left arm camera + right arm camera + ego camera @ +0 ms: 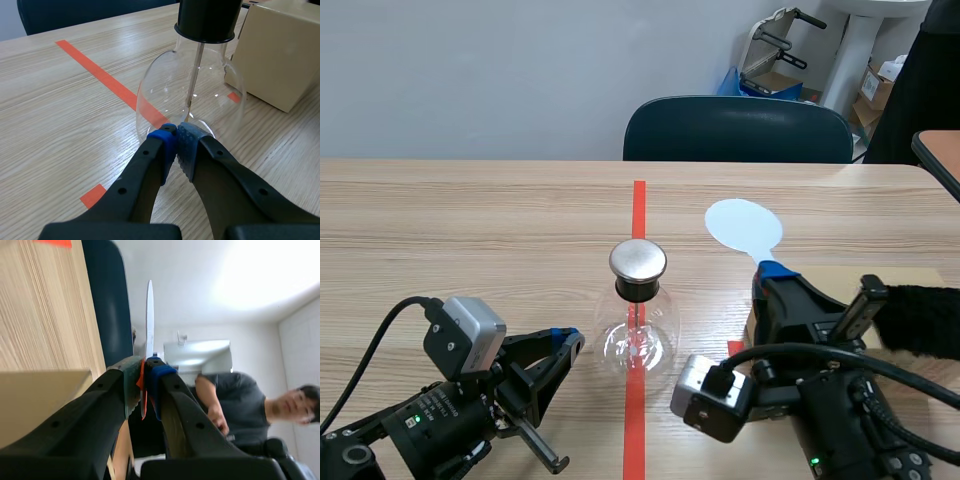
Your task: Do the electroscope experiment
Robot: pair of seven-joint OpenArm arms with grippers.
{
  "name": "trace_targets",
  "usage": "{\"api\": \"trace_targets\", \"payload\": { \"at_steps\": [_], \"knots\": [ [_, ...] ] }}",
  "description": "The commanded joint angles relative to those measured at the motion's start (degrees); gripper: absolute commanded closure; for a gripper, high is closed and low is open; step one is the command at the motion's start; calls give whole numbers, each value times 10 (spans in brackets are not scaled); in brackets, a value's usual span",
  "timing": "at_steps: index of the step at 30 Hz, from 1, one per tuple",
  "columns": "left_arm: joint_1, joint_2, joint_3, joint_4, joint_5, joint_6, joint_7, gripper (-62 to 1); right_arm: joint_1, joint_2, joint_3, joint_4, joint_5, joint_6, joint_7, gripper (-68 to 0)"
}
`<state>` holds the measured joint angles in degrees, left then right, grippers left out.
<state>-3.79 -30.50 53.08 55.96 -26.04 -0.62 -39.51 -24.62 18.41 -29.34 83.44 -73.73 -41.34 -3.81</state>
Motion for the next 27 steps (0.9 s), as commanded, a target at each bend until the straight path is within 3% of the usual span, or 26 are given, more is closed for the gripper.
{"api": "trace_targets", "payload": {
  "at_steps": [1,11,17,22,27],
  "knots": [
    [1,0,-3,10,-3,0,-9,-36,9,0,2,7,-1,-11,18,-17],
    [1,0,-3,10,-3,0,-9,-36,10,0,2,7,0,-11,157,-17],
    [1,0,-3,10,-3,0,-9,-36,10,0,2,7,0,-11,198,-17],
    [1,0,-3,10,-3,0,-9,-36,10,0,2,7,0,-11,189,-17],
    [1,0,-3,10,-3,0,-9,-36,10,0,2,7,0,-11,116,-17]
  ]
}}
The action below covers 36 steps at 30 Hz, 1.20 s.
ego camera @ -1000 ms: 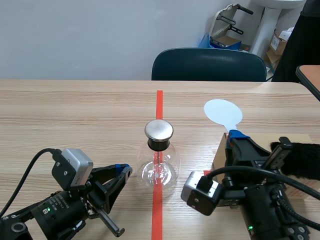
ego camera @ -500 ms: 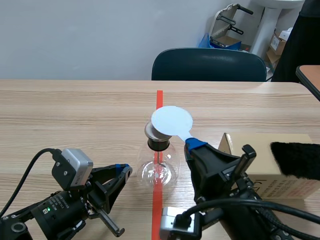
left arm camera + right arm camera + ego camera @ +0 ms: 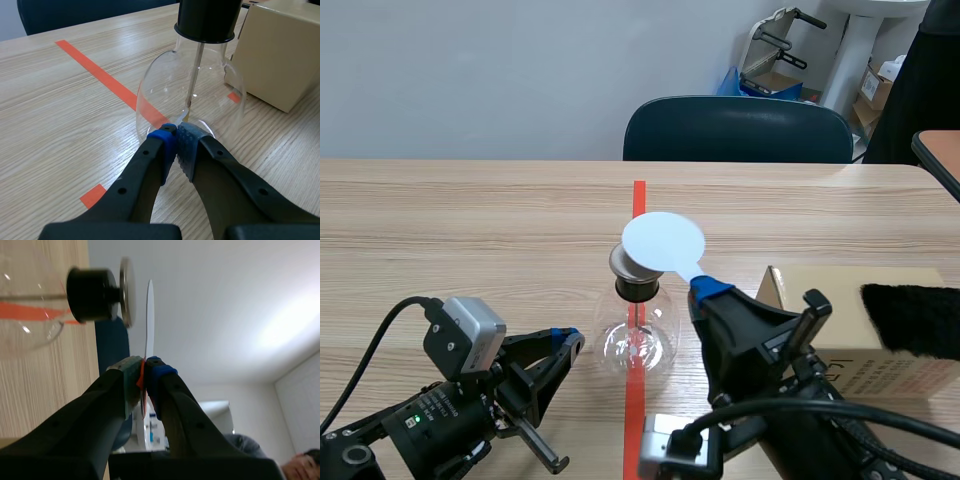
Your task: Do the electroscope experiment
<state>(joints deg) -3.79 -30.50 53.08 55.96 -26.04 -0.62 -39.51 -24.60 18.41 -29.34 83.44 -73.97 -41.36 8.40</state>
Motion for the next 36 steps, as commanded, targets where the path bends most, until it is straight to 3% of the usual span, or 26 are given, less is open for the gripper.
{"api": "trace_targets", "payload": {
  "at_steps": [1,8,17,21,36],
  "knots": [
    [1,0,-3,10,-3,0,-9,-36,9,0,2,7,2,-10,-26,-17],
    [1,0,-3,10,-3,0,-9,-36,9,0,2,7,2,-10,-158,-17],
    [1,0,-3,10,-3,0,-9,-36,9,0,2,7,2,-10,-266,-17],
    [1,0,-3,10,-3,0,-9,-36,9,0,2,7,2,-10,-287,-17],
    [1,0,-3,10,-3,0,-9,-36,9,0,2,7,2,-10,-287,-17]
  ]
}}
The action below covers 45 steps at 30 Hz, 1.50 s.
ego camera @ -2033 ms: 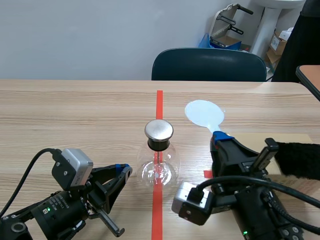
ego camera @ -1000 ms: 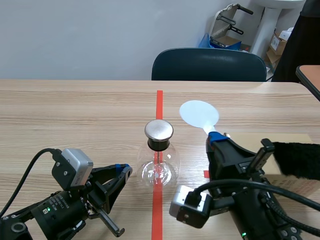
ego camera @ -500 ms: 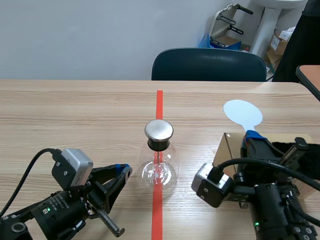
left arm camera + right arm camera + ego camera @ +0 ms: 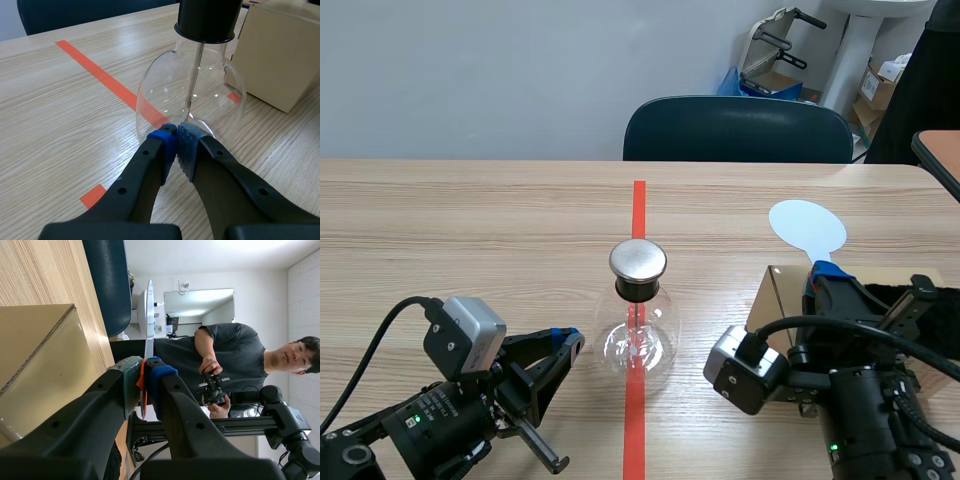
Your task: Do the electroscope experiment
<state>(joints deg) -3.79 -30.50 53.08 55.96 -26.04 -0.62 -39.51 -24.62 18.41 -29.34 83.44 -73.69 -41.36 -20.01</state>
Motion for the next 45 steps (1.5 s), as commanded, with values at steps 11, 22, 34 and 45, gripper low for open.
{"api": "trace_targets", "payload": {
  "at_steps": [11,22,34,45],
  "knots": [
    [1,0,-3,10,-3,0,-9,-36,9,0,2,7,-1,-10,-2,-17],
    [2,-3,-3,10,-3,-1,-10,-60,9,0,2,7,-1,-10,-2,-17],
    [2,-3,-3,10,-3,-1,-10,-60,9,0,2,7,-1,-10,-2,-17],
    [1,-3,-3,10,-3,-1,-10,-60,9,0,2,7,-1,-10,-2,-17]
  ]
}}
